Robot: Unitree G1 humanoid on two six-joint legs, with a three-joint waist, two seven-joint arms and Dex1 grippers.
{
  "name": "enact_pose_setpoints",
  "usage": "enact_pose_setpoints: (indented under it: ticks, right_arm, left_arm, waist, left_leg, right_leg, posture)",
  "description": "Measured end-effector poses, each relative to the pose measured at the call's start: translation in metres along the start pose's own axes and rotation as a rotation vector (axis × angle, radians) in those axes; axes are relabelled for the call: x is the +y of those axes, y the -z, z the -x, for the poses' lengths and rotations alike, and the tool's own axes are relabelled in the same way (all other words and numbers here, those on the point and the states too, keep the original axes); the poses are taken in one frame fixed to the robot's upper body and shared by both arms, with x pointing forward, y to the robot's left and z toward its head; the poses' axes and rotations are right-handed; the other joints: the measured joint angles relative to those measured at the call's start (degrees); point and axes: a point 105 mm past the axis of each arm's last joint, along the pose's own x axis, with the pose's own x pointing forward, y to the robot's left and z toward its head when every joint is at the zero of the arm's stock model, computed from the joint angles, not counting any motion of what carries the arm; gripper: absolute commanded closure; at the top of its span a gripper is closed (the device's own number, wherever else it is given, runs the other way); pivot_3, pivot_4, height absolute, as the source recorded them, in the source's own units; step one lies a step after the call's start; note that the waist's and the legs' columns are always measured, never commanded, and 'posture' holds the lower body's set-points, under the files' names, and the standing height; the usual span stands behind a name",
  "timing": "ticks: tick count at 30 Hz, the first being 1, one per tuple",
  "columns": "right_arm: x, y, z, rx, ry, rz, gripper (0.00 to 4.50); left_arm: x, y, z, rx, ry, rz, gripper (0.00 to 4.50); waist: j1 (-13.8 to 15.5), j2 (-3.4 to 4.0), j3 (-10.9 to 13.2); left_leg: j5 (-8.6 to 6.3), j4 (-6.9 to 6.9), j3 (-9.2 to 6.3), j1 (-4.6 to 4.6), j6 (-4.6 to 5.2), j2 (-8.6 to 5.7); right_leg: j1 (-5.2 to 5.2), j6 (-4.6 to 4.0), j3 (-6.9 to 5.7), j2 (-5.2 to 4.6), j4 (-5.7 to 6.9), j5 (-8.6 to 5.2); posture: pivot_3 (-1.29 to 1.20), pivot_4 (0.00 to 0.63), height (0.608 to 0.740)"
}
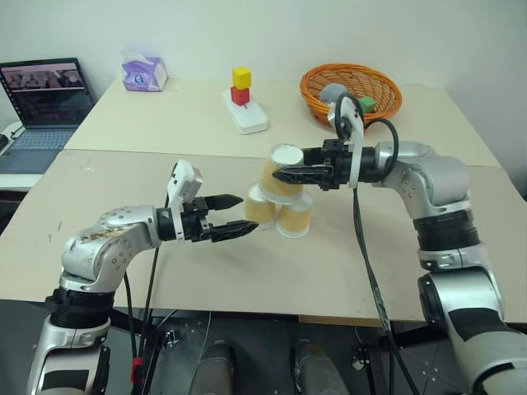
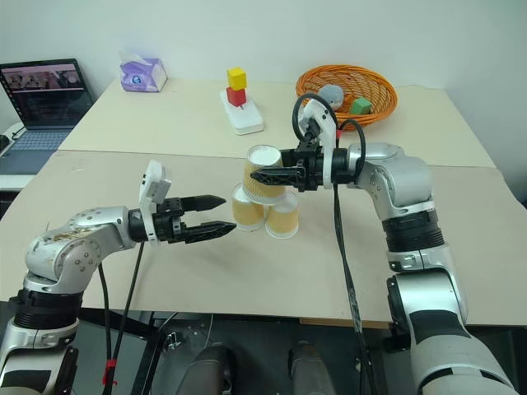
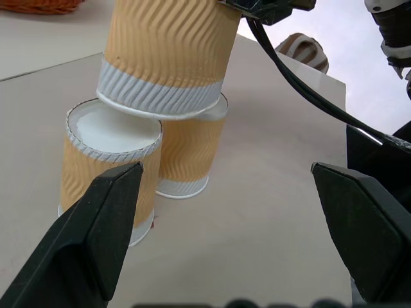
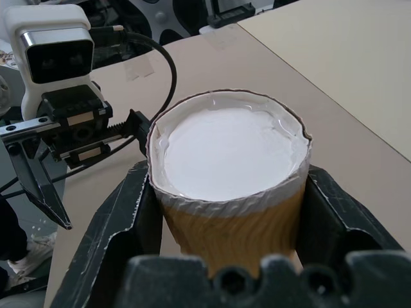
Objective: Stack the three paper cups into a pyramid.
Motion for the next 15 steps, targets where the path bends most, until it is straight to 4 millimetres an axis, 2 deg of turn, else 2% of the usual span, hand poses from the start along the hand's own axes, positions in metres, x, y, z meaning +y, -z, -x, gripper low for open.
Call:
enact_pose_setpoints:
  ticks: [1,11,15]
  right_arm:
    - [0.0,0.002,0.0,0.002,-0.001,-0.006,0.06]
    - [0.0,0.002,0.006,0.0,0.003,0.005,0.06]
    - [-0.001,-0.001,0.016,-0.028,0.016,0.002,0.06]
  left_arm:
    - [0.0,0.0,0.0,-0.001,-0.001,0.002,0.0]
    - [0.004,0.001,-0.003,-0.012,0.0,0.023,0.0]
    - [0.002,0.001,-0.005,-0.021,0.012,0.028,0.0]
  waist:
    - [0.0,0.0,0.0]
    - [0.0,0.0,0.0]
    - [0.0,-0.01,0.0]
  left_leg:
    - [0.0,0.0,0.0,0.0,0.0,0.0]
    - [0.0,0.0,0.0,0.0,0.0,0.01]
    - [0.0,0.0,0.0,0.0,0.0,0.0]
  right_leg:
    - [0.0,0.0,0.0,0.0,0.01,0.0]
    - [0.0,0.0,0.0,0.01,0.0,0.0]
    - [0.0,0.0,0.0,0.0,0.0,0.0]
  posture:
    - [0.0,0.15,0.666]
    - [0.0,0.15,0.666]
    - [0.0,0.15,0.666]
